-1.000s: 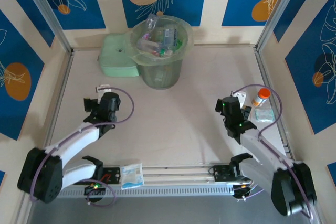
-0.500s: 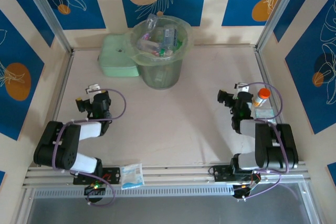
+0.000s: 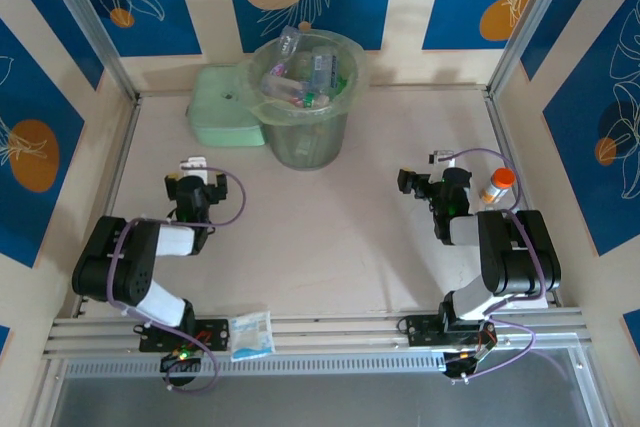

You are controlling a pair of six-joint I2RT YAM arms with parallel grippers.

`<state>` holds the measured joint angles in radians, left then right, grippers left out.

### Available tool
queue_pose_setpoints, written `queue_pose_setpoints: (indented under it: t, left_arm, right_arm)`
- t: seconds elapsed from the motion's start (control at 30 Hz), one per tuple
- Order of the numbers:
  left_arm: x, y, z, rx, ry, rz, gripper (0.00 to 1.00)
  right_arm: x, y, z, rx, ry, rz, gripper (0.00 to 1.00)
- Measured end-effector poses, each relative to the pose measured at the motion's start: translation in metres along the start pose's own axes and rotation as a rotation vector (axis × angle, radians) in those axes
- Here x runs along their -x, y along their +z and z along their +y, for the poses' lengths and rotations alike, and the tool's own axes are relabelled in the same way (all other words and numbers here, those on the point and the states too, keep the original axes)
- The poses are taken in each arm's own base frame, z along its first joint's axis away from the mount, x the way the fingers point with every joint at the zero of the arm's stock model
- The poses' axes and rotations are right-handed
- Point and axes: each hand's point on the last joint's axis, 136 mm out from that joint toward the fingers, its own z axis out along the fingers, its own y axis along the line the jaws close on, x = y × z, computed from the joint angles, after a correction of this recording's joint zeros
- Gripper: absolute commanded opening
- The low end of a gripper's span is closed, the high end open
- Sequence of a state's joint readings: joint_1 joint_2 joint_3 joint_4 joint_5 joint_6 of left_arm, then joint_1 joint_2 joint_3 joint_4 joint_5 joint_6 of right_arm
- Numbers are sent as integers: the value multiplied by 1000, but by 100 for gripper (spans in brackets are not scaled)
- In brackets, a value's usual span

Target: Put the plastic bottles in the bin

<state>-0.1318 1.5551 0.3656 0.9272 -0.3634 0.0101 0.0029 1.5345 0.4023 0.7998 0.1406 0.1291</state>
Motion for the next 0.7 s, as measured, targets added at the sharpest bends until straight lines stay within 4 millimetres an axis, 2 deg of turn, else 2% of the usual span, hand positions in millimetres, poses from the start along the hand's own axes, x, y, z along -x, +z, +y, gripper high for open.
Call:
queue_pose_setpoints:
  t: [0.1, 0.7]
  left_arm:
    - [-14, -1, -5, -39, 13, 22, 99]
    - [-12, 0, -11, -96, 5, 14, 99]
  right_arm:
    - [0, 0, 0, 0, 0, 0, 99]
    - [0, 0, 1, 7, 0, 3, 99]
